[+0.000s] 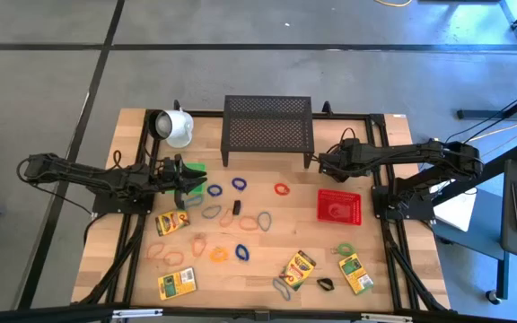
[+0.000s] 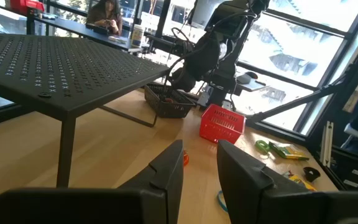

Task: Pick & Place Office Desk Supplies
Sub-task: Put the black rubber band into the black bin, then put the blue rubber band into the black bin

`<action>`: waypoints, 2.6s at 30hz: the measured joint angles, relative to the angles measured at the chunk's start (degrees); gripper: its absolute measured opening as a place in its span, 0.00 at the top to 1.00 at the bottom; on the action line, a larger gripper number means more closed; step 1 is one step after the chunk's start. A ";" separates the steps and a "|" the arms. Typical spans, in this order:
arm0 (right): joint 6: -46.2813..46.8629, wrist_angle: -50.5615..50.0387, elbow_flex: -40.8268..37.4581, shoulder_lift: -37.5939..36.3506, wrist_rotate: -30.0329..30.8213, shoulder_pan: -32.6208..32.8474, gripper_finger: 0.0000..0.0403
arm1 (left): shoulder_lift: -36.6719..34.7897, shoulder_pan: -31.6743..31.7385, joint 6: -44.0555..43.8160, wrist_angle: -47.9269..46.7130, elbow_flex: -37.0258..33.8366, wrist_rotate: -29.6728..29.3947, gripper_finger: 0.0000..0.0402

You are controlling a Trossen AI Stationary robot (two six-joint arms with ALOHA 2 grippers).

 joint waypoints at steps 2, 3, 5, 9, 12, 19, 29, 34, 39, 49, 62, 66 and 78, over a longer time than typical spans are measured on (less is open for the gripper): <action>0.00 0.00 0.00 0.00 -0.02 0.00 0.90 | -0.02 0.00 -0.02 0.00 0.00 -0.02 0.77; -0.01 0.00 0.00 0.00 -0.02 0.00 0.88 | 0.00 -0.02 0.01 0.00 0.02 -0.01 0.77; -0.13 0.09 0.00 0.00 0.00 0.00 0.84 | -0.01 0.00 -0.03 -0.01 0.00 0.00 0.77; -0.13 0.13 0.00 0.00 -0.02 0.00 0.74 | 0.00 -0.02 -0.03 -0.01 0.01 -0.01 0.77; -0.12 0.21 0.00 0.00 -0.02 0.00 0.67 | -0.02 0.00 -0.01 0.00 0.00 0.00 0.77; -0.09 0.42 0.00 0.00 0.03 0.00 0.54 | -0.02 -0.02 0.00 -0.02 0.00 0.00 0.77; -10.79 -1.86 3.47 0.00 -4.34 2.66 0.54 | -0.01 -0.02 -0.01 0.00 0.01 0.00 0.77; -12.00 -13.41 12.63 0.01 -3.06 6.66 0.58 | -0.01 -0.02 0.02 -0.01 0.01 0.00 0.77; -10.40 -16.48 22.60 0.00 -2.77 11.45 0.63 | 0.00 0.00 0.00 0.00 0.00 0.00 0.77; -15.75 20.51 27.24 0.63 -4.28 25.48 0.67 | 0.00 -0.02 0.01 -0.02 0.00 0.00 0.77; -38.27 43.50 26.59 16.63 -5.82 39.96 0.67 | -0.02 0.00 -0.01 -0.02 0.02 0.00 0.77; -43.56 43.77 26.58 22.68 -7.42 41.05 0.67 | -0.02 0.00 -0.02 -0.01 0.01 0.00 0.77; -50.18 44.36 26.53 31.95 -9.98 36.71 0.67 | 0.00 0.00 -0.03 -0.01 0.00 0.00 0.77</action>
